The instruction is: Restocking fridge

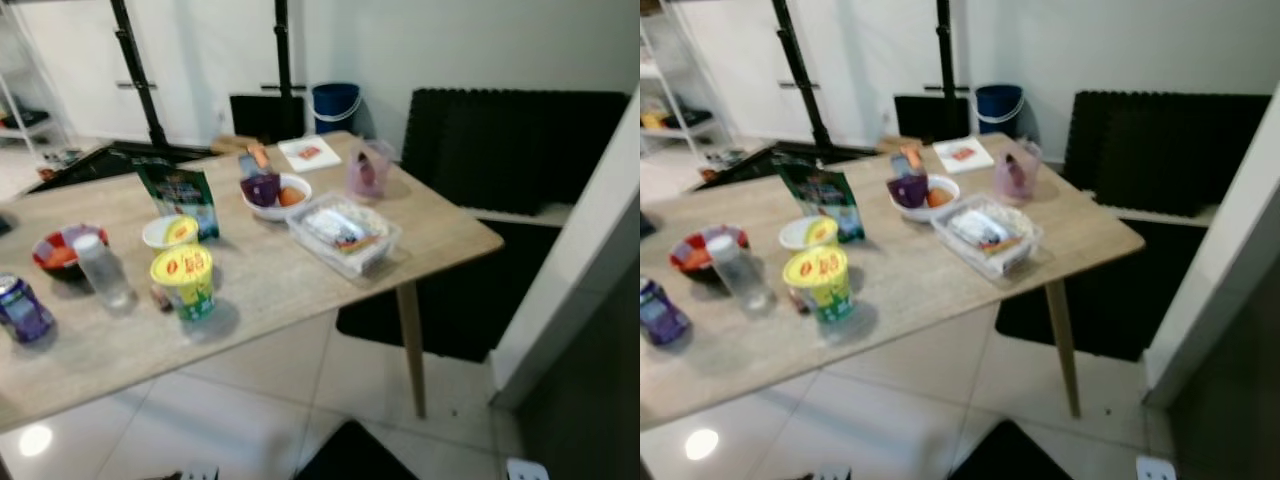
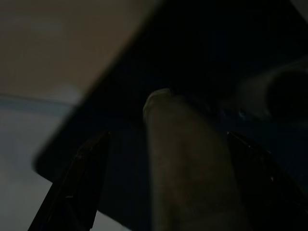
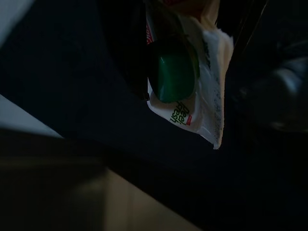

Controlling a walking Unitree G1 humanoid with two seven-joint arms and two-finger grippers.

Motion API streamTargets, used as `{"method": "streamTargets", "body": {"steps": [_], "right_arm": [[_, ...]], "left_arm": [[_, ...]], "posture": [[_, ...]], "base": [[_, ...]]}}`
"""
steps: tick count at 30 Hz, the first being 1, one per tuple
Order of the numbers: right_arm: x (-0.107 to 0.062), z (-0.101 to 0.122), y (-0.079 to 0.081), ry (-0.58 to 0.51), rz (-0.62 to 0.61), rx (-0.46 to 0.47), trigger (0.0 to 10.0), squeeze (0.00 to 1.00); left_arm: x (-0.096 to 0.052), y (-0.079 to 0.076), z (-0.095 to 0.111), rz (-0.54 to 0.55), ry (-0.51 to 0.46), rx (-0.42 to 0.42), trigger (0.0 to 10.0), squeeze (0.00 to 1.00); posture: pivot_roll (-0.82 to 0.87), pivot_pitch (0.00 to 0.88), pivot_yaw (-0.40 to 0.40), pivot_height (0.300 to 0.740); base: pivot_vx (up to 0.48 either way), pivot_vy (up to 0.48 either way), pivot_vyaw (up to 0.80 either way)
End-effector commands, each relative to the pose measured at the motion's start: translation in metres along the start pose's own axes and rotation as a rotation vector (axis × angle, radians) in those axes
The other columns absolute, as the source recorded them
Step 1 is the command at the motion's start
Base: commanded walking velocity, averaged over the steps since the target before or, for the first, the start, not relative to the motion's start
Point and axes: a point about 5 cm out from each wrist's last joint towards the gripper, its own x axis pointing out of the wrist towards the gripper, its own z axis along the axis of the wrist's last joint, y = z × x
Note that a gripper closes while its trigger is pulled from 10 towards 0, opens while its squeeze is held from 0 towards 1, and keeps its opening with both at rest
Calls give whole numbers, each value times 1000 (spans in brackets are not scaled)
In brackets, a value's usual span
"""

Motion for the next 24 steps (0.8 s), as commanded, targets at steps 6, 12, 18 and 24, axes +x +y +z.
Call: {"method": "streamTargets", "body": {"steps": [6, 12, 18, 24], "right_arm": [[0, -4, 4, 19, 11, -7, 10000, 0], [0, -6, 3, 31, 15, -12, 10000, 0], [0, -6, 3, 34, 13, -10, 10000, 0], [0, -6, 3, 36, 12, -10, 10000, 0]], "left_arm": [[-3, 5, -12, 9, 37, -16, 10000, 0], [-3, 6, -10, 21, 20, -40, 10000, 0], [0, -1, -8, 15, 17, -39, 10000, 0], [0, -2, -8, 13, 14, -42, 10000, 0]], "posture": [[-33, 0, -10, 740], [-39, 0, -13, 740], [-40, 0, -14, 740], [-40, 0, -14, 740]], "base": [[-456, 0, 0], [-154, 0, -475], [0, 0, -763], [0, 0, -763]]}}
